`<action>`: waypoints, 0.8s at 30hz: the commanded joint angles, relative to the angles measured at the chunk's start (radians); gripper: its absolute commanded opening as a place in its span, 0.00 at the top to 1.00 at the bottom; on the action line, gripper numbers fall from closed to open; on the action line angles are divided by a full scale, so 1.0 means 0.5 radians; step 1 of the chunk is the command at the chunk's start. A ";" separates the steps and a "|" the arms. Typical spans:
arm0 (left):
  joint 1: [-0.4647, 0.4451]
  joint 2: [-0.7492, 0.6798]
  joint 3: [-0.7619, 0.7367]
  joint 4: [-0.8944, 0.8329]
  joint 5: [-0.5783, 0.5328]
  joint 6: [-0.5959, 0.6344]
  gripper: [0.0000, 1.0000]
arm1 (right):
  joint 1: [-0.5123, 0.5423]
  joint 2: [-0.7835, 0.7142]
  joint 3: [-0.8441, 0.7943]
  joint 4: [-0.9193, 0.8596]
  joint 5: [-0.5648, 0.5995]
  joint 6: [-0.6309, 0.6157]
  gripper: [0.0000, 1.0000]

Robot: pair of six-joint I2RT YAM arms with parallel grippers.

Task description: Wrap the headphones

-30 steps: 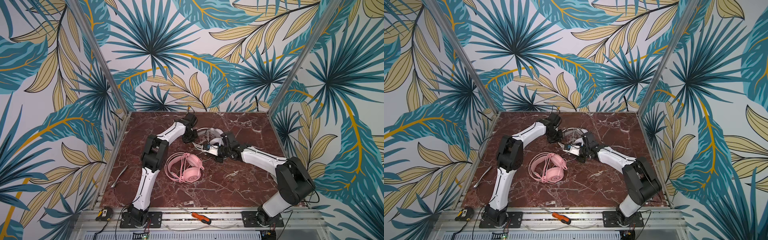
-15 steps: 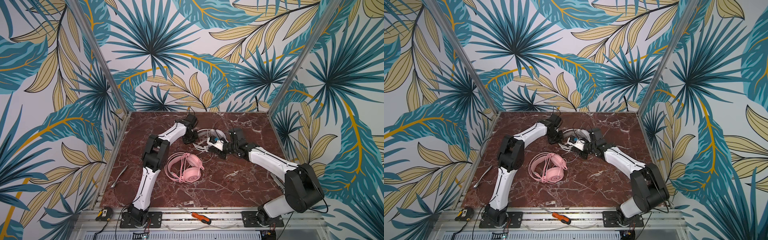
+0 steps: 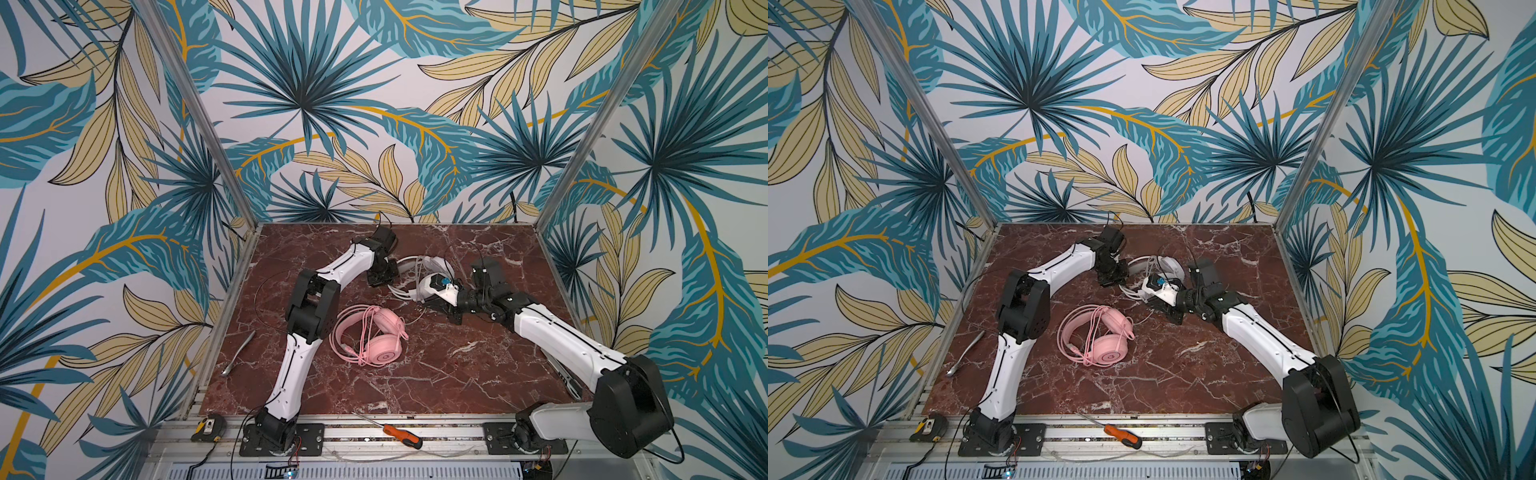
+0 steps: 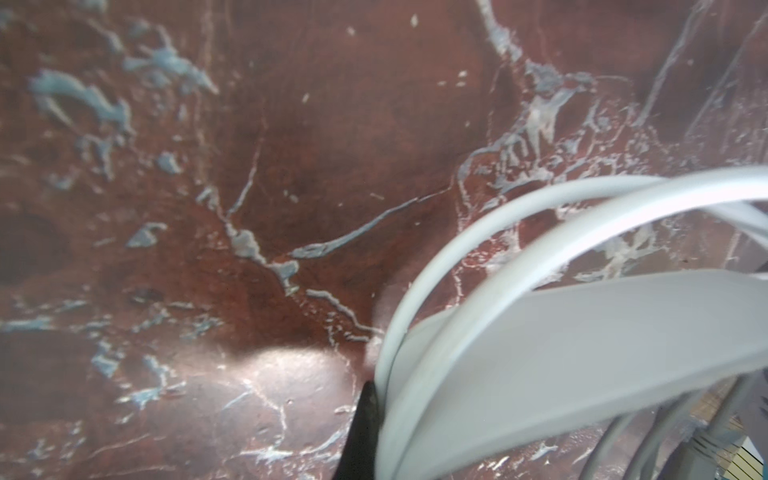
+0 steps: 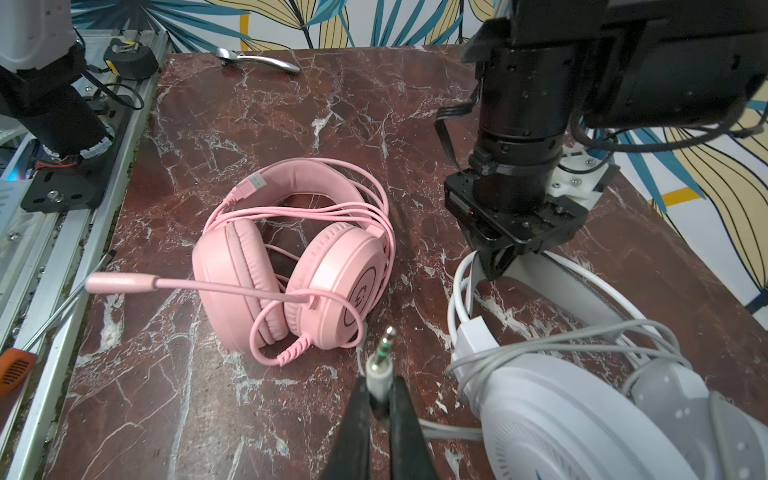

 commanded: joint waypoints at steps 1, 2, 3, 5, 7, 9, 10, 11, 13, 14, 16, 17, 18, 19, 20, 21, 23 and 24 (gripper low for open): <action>0.017 0.068 0.063 0.103 -0.088 -0.079 1.00 | -0.012 -0.095 -0.055 0.030 -0.101 0.077 1.00; 0.018 0.068 0.066 0.102 -0.077 -0.082 1.00 | -0.018 -0.097 -0.059 0.021 -0.071 0.072 1.00; 0.015 0.068 0.069 0.103 -0.076 -0.083 1.00 | -0.019 -0.088 -0.056 -0.006 -0.042 0.048 1.00; 0.012 0.068 0.070 0.101 -0.080 -0.083 1.00 | -0.019 -0.047 -0.037 -0.159 0.006 -0.017 1.00; 0.012 0.068 0.064 0.099 -0.095 -0.085 1.00 | -0.017 -0.011 -0.028 -0.270 0.055 -0.096 1.00; 0.012 0.068 0.057 0.103 -0.103 -0.086 1.00 | -0.018 0.016 -0.024 -0.398 0.121 -0.198 1.00; 0.012 0.068 0.060 0.104 -0.102 -0.087 1.00 | -0.019 0.026 -0.027 -0.445 0.149 -0.237 1.00; 0.010 0.130 0.063 0.102 -0.096 -0.091 1.00 | -0.018 0.034 -0.029 -0.489 0.177 -0.283 1.00; 0.010 0.156 0.075 0.103 -0.084 -0.092 1.00 | -0.009 0.054 -0.037 -0.536 0.218 -0.350 1.00; 0.004 0.168 0.085 0.103 -0.080 -0.092 1.00 | -0.003 0.070 -0.037 -0.549 0.230 -0.390 1.00; -0.003 0.187 0.096 0.103 -0.073 -0.084 1.00 | 0.009 0.112 -0.034 -0.545 0.260 -0.447 1.00; -0.009 0.191 0.100 0.103 -0.072 -0.080 1.00 | 0.016 0.144 -0.026 -0.549 0.280 -0.478 1.00; -0.011 0.195 0.103 0.103 -0.071 -0.074 1.00 | 0.019 0.180 -0.009 -0.560 0.307 -0.511 1.00; -0.015 0.200 0.105 0.104 -0.066 -0.066 1.00 | 0.023 0.215 0.009 -0.563 0.344 -0.535 1.00; -0.019 0.198 0.104 0.103 -0.064 -0.065 1.00 | 0.029 0.260 0.031 -0.578 0.381 -0.564 1.00; -0.024 0.199 0.101 0.104 -0.058 -0.061 1.00 | 0.043 0.306 0.059 -0.602 0.418 -0.612 1.00; -0.027 0.203 0.103 0.103 -0.051 -0.055 1.00 | 0.065 0.389 0.115 -0.642 0.506 -0.666 1.00; -0.033 0.206 0.111 0.103 -0.047 -0.050 1.00 | 0.072 0.427 0.143 -0.657 0.536 -0.690 1.00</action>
